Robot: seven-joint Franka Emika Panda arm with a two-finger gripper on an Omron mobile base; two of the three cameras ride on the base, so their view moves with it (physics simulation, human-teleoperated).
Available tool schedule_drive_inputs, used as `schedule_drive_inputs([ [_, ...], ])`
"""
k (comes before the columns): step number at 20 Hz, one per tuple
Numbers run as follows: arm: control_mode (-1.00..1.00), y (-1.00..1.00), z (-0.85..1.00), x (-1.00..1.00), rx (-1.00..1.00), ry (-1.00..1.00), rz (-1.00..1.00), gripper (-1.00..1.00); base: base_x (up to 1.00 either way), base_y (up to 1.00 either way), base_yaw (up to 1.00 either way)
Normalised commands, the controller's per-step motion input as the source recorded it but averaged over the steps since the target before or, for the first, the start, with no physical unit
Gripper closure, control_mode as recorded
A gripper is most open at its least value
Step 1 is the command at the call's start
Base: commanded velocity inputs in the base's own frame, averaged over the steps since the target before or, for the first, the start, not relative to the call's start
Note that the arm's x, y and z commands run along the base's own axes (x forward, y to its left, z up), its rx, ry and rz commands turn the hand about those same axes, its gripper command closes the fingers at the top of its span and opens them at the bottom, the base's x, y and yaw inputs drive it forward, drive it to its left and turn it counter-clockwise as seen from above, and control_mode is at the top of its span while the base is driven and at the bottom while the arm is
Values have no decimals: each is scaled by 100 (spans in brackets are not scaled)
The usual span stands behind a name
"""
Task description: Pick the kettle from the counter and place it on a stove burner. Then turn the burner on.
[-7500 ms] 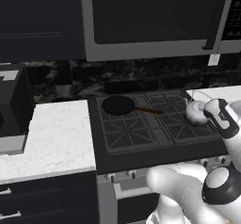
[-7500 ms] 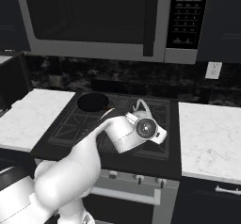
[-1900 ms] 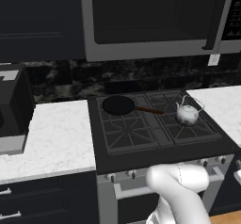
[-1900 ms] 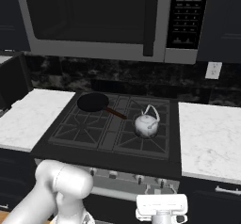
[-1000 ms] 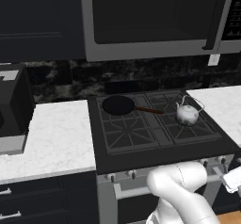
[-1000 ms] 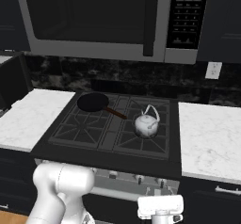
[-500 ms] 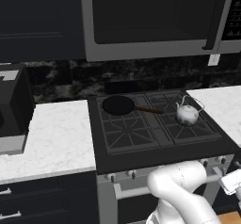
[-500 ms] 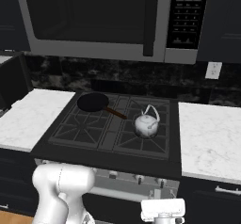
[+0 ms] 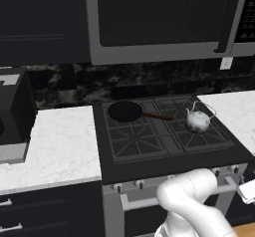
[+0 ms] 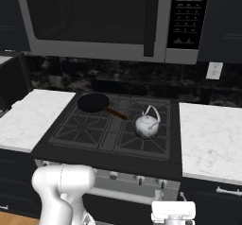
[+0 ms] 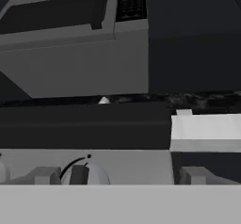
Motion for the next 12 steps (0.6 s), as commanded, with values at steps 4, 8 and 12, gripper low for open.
schedule_drive_inputs([
  [4,-100,0,-20,46,0,0,0,-100,0,0,0],
  [8,-100,-9,-5,18,0,3,-4,-100,0,0,0],
  [12,-100,-25,0,0,0,3,-8,-100,0,0,0],
])
